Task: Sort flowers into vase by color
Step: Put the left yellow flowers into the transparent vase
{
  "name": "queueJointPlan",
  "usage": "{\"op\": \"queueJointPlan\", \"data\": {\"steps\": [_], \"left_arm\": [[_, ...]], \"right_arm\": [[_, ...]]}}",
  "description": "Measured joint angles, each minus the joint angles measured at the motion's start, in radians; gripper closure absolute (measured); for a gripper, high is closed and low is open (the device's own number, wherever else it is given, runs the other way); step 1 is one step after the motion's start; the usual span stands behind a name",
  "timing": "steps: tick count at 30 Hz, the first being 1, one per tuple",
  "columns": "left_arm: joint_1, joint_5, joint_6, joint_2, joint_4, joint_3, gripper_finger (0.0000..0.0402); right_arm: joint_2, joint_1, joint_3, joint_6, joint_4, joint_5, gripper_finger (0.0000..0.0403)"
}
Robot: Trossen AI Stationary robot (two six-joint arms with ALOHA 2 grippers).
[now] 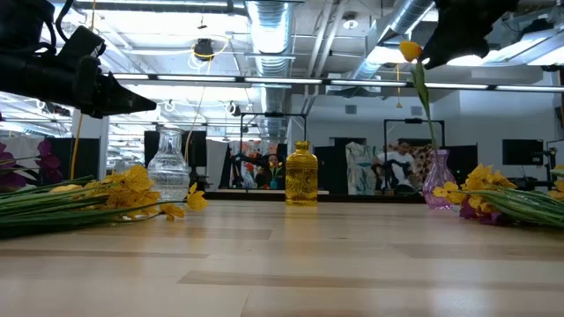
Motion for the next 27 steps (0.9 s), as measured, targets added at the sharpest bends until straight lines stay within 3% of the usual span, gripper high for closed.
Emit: {"op": "queueJointPlan", "data": {"steps": [5,17,27], "left_arm": [[0.0,0.0,0.0,0.0,0.0,0.0,0.0401],[0.0,-0.032,-0.037,0.0,0.0,0.004,0.0395],[0.0,-0.039,-0.146,0.0,0.046,0.05,0.029]], "right_arm": [[-0.021,0.0,0.0,0.035,-0.034,-0.079,0.0218],[-0.022,0.0,0.0,0.061,-0.154,-0.111,0.0218],[-0.014,0.007,0.0,0.06,-0.153,-0.156,0.0218]]}}
